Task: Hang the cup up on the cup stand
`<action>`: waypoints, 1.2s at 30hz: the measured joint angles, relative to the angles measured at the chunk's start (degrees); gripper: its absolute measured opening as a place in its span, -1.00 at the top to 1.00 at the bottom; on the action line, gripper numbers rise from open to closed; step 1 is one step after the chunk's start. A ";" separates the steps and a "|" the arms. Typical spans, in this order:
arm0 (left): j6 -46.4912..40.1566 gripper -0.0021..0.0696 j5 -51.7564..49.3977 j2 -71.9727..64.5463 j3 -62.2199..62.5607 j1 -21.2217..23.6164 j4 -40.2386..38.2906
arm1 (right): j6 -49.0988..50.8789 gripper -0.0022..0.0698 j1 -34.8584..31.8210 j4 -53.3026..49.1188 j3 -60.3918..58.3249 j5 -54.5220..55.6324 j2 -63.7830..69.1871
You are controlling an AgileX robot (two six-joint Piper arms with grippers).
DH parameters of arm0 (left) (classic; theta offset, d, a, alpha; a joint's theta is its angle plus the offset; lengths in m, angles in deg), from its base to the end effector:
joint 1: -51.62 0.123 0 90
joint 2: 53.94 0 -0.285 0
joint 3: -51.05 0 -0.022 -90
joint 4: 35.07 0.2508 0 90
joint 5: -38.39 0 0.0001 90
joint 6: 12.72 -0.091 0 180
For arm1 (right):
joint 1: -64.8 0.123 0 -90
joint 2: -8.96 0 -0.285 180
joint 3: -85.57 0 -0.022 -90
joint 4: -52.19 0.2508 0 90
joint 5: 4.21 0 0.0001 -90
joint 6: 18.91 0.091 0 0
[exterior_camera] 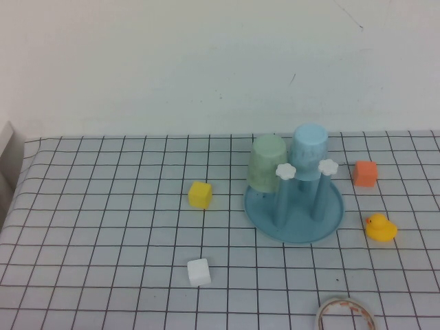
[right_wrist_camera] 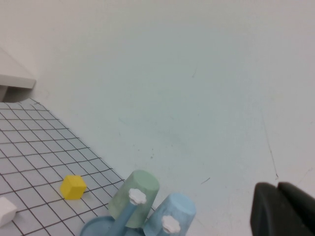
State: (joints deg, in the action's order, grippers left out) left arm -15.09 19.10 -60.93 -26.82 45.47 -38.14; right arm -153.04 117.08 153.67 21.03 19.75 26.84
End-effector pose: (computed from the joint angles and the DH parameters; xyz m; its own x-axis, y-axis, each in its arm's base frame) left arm 0.0527 -0.0073 0.1798 -0.2438 0.0170 -0.9697 0.1219 0.9924 -0.0133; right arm 0.0640 0.0237 0.2691 0.2757 -0.4292 -0.8601 -0.3968 0.7642 -0.5085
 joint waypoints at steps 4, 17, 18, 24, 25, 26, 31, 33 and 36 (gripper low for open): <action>0.00 0.94 0.00 0.00 0.00 0.00 0.00 | 0.00 0.94 0.00 0.00 0.00 0.00 0.00; 0.00 0.94 0.00 0.00 0.00 0.00 0.00 | 0.00 0.94 0.00 0.00 0.00 0.00 0.00; 0.00 0.94 0.00 0.00 0.00 0.00 0.00 | 0.00 0.94 0.00 0.00 0.00 0.00 0.00; 0.12 0.94 0.00 0.00 0.00 0.00 0.00 | 0.00 0.94 0.00 0.00 0.00 0.00 -0.11; 0.12 0.94 0.00 0.00 0.00 0.00 0.02 | 0.00 0.94 -0.49 0.00 0.00 -0.11 -0.35; 0.22 0.94 0.00 0.00 0.00 0.00 0.02 | 0.00 0.94 -1.31 0.00 0.00 -0.16 -0.66; 0.35 0.94 0.00 0.00 0.00 0.00 0.02 | 0.00 0.94 -10.93 0.00 0.00 -0.16 -0.89; 0.35 0.94 0.00 0.00 0.00 -0.10 0.02 | 0.00 0.94 -16.54 0.00 0.00 -0.16 -0.89; 0.45 0.94 0.00 0.00 0.00 -0.09 0.02 | 0.00 0.94 -25.58 0.00 0.00 -0.16 -0.99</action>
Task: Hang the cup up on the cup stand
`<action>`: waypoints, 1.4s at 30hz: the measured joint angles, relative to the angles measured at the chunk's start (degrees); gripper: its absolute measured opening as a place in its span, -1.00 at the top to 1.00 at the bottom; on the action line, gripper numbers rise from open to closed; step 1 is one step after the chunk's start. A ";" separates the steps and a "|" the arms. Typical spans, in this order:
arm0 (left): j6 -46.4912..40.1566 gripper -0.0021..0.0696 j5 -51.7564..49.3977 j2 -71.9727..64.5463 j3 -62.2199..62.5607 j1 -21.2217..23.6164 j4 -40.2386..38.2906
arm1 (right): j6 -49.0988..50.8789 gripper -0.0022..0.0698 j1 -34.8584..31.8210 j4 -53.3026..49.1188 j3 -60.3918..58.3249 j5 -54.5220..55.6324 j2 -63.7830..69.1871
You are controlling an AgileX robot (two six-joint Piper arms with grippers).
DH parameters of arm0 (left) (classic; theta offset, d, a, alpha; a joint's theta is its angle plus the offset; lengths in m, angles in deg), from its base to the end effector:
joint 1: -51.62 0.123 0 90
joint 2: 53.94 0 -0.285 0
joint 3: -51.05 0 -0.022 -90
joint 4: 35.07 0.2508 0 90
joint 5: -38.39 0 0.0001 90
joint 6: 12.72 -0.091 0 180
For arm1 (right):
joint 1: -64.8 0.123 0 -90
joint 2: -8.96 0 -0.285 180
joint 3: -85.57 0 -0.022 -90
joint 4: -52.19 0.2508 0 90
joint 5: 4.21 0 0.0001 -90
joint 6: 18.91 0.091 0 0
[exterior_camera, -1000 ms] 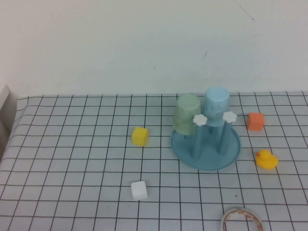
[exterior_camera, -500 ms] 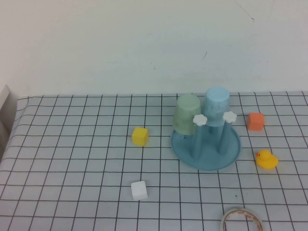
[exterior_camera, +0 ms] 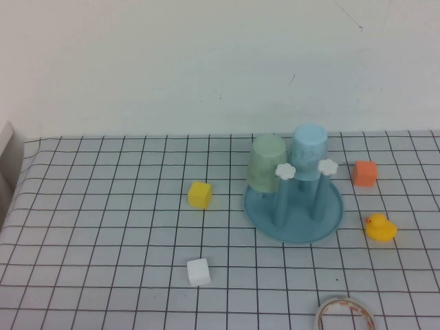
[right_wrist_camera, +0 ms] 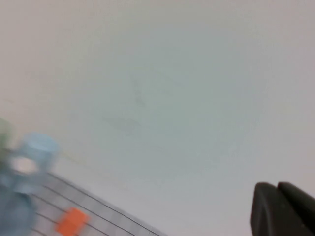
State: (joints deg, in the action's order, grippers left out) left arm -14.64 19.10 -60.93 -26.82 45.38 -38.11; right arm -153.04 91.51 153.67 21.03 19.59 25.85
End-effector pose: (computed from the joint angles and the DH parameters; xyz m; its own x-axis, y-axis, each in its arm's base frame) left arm 0.0527 -0.0074 0.1798 -0.2446 0.0101 -0.9696 0.1215 0.9924 -0.0203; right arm 0.0657 -0.0071 0.2701 0.0787 -0.4994 -0.8628 -0.0223 0.8644 -0.5023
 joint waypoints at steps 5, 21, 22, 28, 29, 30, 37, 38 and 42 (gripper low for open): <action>0.12 0.94 0.00 0.00 0.00 0.00 0.00 | 0.00 0.94 -13.13 0.00 0.00 0.13 0.00; 0.12 0.95 0.00 0.00 0.00 -0.12 0.00 | 0.00 0.94 -23.44 0.00 0.00 0.62 0.00; 0.12 0.95 0.00 0.00 0.00 -0.12 0.00 | 0.00 0.94 -23.58 0.00 0.00 0.87 0.00; 0.12 0.95 0.00 0.00 0.00 -0.12 0.00 | 8.77 0.94 -25.96 -1.11 -0.10 0.01 -2.50; 0.12 0.95 0.00 0.00 0.00 -0.12 0.00 | 12.87 0.94 -26.56 -4.14 -0.10 -1.88 -3.40; 0.12 0.95 0.00 0.00 0.00 -0.12 0.00 | 18.49 0.94 -27.17 -9.54 -0.10 -4.30 -4.43; 0.12 0.95 0.00 0.00 0.00 -0.12 0.00 | 80.96 0.94 -28.85 -69.13 -0.10 -23.22 -9.42; 0.12 0.95 0.00 0.00 0.00 -0.12 0.00 | 89.16 0.94 -28.85 -76.89 -0.10 -26.79 -9.53; 0.12 0.95 0.00 0.00 0.00 -0.12 0.00 | 109.04 0.94 -28.94 -95.60 -0.10 -43.38 -9.69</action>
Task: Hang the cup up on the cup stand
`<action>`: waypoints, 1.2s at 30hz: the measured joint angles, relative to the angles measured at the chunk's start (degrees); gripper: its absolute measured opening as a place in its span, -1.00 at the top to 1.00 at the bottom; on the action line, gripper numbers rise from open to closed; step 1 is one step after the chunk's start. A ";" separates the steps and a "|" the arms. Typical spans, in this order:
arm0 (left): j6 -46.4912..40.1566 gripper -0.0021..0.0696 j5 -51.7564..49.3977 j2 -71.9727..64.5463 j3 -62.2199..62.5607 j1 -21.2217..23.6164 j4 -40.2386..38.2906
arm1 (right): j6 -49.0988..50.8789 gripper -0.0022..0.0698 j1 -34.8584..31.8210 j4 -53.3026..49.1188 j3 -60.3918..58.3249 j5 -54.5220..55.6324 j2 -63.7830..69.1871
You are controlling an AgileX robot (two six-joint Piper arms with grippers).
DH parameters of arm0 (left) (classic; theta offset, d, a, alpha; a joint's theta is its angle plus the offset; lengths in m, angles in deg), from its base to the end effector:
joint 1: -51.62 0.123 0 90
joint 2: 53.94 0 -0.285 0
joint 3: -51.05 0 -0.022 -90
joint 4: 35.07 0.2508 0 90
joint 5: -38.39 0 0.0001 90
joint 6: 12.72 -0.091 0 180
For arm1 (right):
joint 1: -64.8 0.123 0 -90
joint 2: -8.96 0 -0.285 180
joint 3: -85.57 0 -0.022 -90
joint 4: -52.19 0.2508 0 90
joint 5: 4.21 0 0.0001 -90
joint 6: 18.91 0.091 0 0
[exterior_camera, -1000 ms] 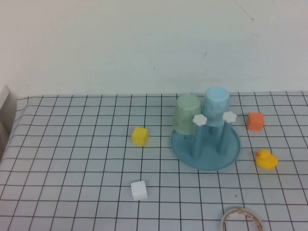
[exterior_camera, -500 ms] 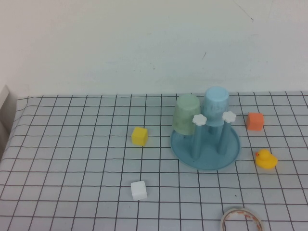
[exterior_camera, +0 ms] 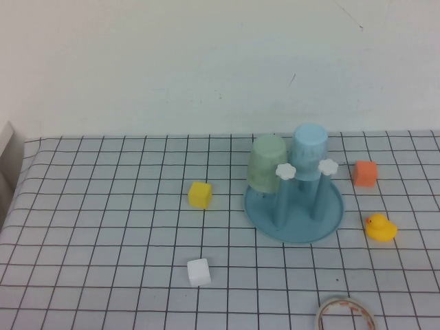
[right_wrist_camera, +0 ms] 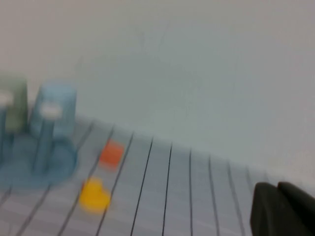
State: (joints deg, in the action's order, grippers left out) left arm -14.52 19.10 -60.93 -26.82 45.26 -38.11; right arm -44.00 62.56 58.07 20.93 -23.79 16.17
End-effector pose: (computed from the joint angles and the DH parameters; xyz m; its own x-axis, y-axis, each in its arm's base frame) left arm 0.0526 -0.0075 0.1798 -0.2449 0.0085 -0.9695 0.1231 0.9921 -0.0224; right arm 0.0397 0.0016 0.2556 -0.0235 -0.3337 -0.9424 -0.0033 0.9427 -0.3337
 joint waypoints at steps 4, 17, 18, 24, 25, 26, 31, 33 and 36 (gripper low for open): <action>0.00 0.95 0.00 0.00 0.00 0.00 0.00 | 7.91 0.94 0.00 -7.04 -1.93 -9.26 0.00; 0.23 0.95 0.00 0.00 0.00 0.00 0.00 | 18.35 0.94 -0.13 -7.88 -14.02 1.55 -0.10; 0.23 0.95 0.00 0.00 0.00 0.00 0.00 | 19.66 0.94 -0.13 -8.19 -13.91 1.31 -0.10; 0.23 0.95 0.00 0.00 0.00 0.00 0.00 | 23.17 0.94 -0.13 -9.43 -13.84 0.76 -0.10; 0.23 0.95 0.00 0.00 0.00 0.00 0.00 | 23.31 0.94 -0.13 -9.55 -13.84 0.66 -0.10; 0.23 0.95 0.00 0.00 0.00 0.00 0.00 | 23.35 0.94 -0.13 -9.55 -13.84 0.55 -0.10; 0.23 0.95 0.00 0.00 0.00 0.00 0.00 | 24.06 0.94 -0.13 -9.77 -13.84 0.46 -0.10; 0.23 0.95 0.00 0.00 0.00 0.00 0.00 | 24.26 0.94 -0.13 -9.77 -13.84 0.46 -0.10; 0.23 0.95 0.00 0.00 0.00 0.00 0.00 | 24.35 0.94 -0.13 -9.77 -13.84 0.46 -0.10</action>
